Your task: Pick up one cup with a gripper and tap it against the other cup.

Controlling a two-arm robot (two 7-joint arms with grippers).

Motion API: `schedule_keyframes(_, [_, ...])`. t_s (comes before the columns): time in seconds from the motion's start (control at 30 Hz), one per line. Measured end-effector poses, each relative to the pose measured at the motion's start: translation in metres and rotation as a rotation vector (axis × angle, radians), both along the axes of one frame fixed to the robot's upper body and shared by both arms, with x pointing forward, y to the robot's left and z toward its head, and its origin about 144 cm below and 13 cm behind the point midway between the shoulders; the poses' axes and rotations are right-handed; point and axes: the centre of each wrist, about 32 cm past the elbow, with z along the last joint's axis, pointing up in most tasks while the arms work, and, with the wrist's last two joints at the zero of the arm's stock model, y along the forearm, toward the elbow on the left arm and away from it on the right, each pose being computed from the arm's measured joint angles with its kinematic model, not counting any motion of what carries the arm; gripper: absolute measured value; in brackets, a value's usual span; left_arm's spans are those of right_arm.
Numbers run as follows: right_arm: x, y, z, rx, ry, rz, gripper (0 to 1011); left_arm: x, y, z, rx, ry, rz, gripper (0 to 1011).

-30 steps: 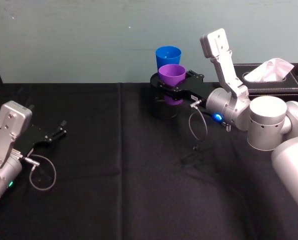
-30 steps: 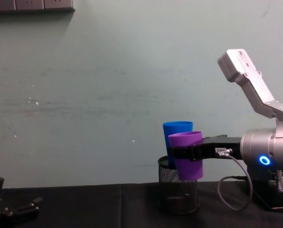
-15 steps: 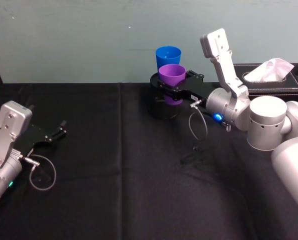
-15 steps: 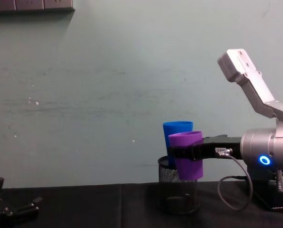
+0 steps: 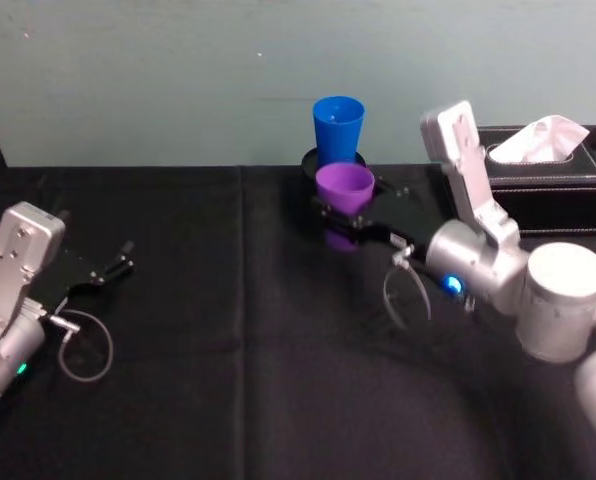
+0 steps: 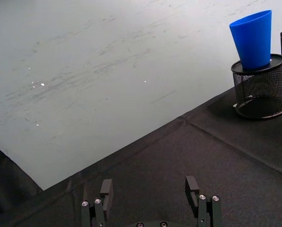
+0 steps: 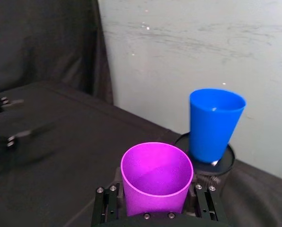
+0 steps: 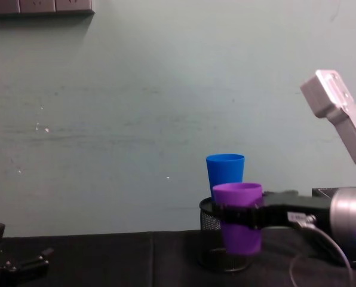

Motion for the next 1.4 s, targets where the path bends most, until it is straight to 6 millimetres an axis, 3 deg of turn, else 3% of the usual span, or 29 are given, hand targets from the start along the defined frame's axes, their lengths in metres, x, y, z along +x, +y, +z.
schedule_keyframes(0.23, [-0.030, -0.005, -0.014, -0.023, -0.004, -0.002, 738, 0.000, 0.000, 0.000, 0.000, 0.000, 0.000, 1000])
schedule_keyframes(0.63, [-0.053, -0.004, -0.044, -0.032, 0.017, -0.123, 738, 0.000, 0.000, 0.000, 0.000, 0.000, 0.000, 1000])
schedule_keyframes(0.97, [-0.057, 0.001, -0.059, -0.048, 0.004, -0.138, 738, 0.000, 0.000, 0.000, 0.000, 0.000, 0.000, 1000])
schedule_keyframes(1.27, [-0.056, 0.001, -0.059, -0.065, 0.042, -0.120, 741, 0.000, 0.000, 0.000, 0.000, 0.000, 0.000, 1000])
schedule_keyframes(1.4, [-0.055, 0.001, -0.058, -0.064, 0.049, -0.117, 826, 0.000, 0.000, 0.000, 0.000, 0.000, 0.000, 1000])
